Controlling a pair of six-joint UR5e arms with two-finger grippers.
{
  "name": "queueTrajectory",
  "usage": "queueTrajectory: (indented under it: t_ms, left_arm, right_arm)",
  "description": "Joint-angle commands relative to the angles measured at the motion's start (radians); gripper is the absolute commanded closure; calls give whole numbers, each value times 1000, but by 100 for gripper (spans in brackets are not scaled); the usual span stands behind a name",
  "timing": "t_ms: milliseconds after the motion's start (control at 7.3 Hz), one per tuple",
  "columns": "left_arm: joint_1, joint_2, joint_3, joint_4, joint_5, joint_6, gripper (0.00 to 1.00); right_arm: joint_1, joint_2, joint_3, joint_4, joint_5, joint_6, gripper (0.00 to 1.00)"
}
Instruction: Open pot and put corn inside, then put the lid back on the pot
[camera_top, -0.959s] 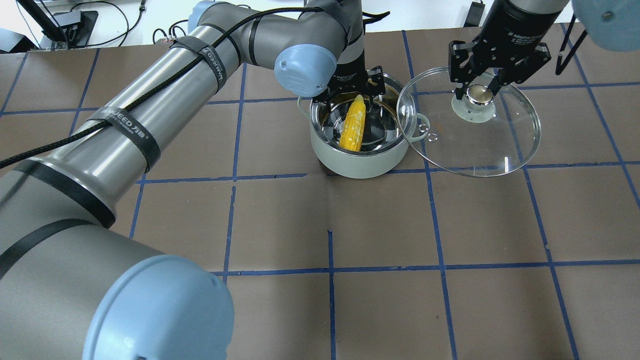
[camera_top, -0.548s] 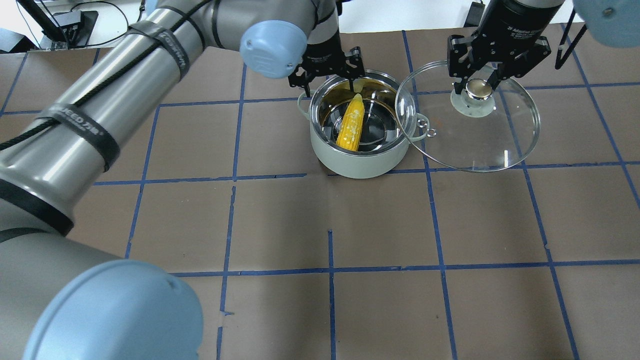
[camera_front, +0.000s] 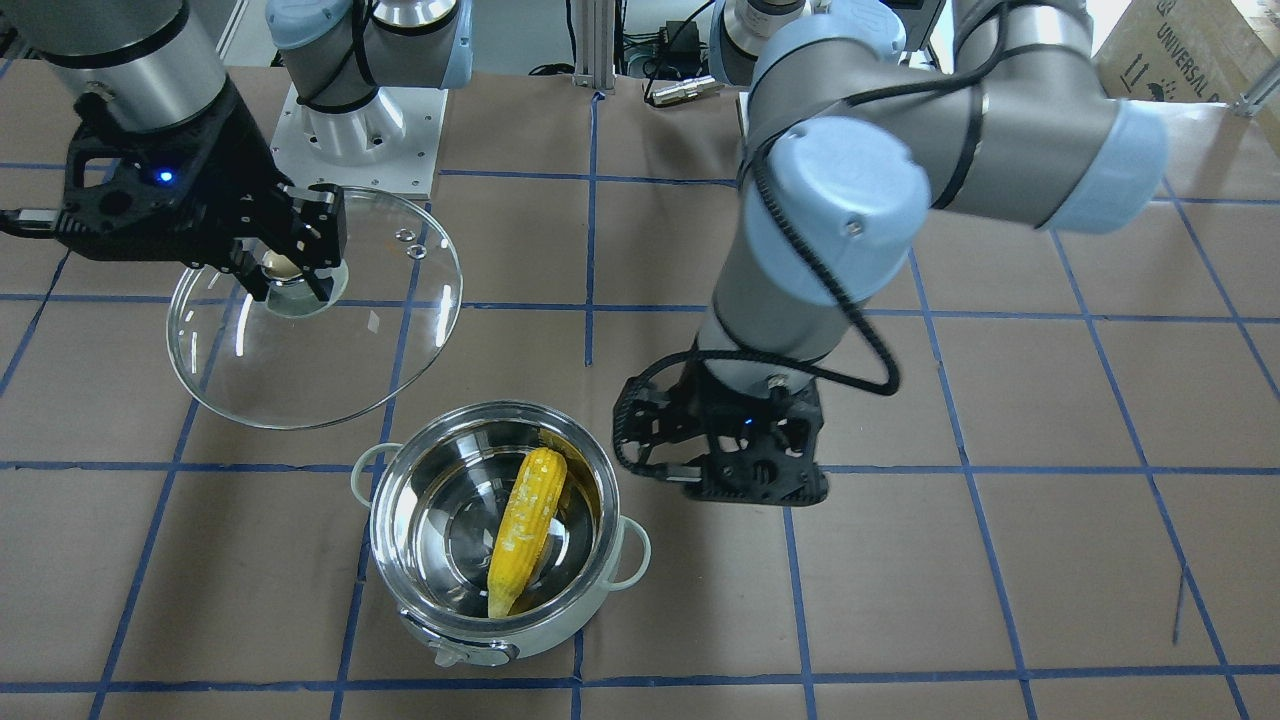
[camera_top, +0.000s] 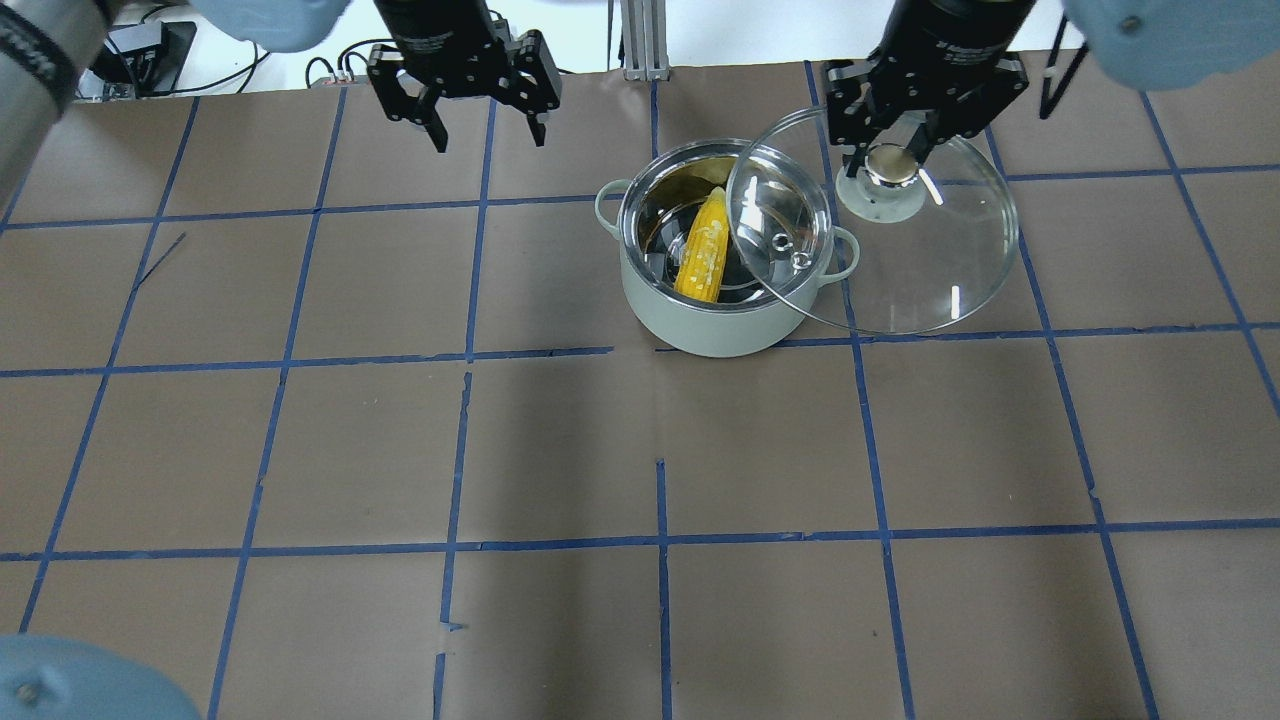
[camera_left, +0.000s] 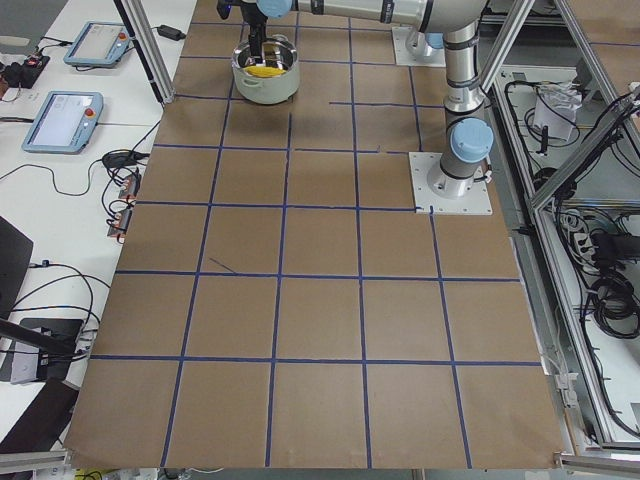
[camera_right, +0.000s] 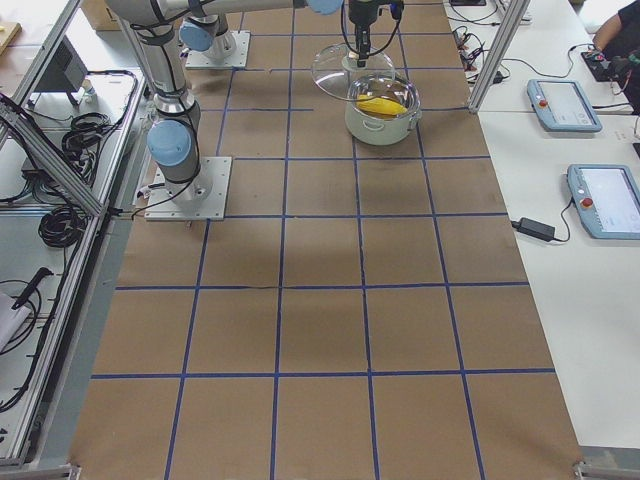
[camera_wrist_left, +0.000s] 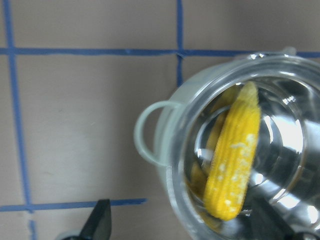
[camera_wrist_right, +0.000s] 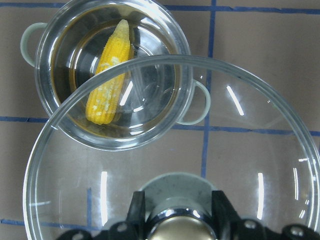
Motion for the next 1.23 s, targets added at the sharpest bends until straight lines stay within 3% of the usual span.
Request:
queueTrajectory:
  t_ms: [0,274,411,685,1096]
  left_arm:
    - [72,136,-18,-121,28,85,0]
    - [146,205,-62,-173,26,193,0]
    - [153,234,-137,-163,26,187,0]
    - [170,316,-285,-39,28,184,0]
    - [187,338,-322,-25,82,161,0]
  right_arm:
    - [73,117,-61,-43,3,27,69]
    - [117,203,-62,-156,-11,74,69]
    - [119,243,-63,-197,-11,77,69]
    - [119,304,-66,-253,-16,76,69]
    - [119,332,-65,-302,-19,76,69]
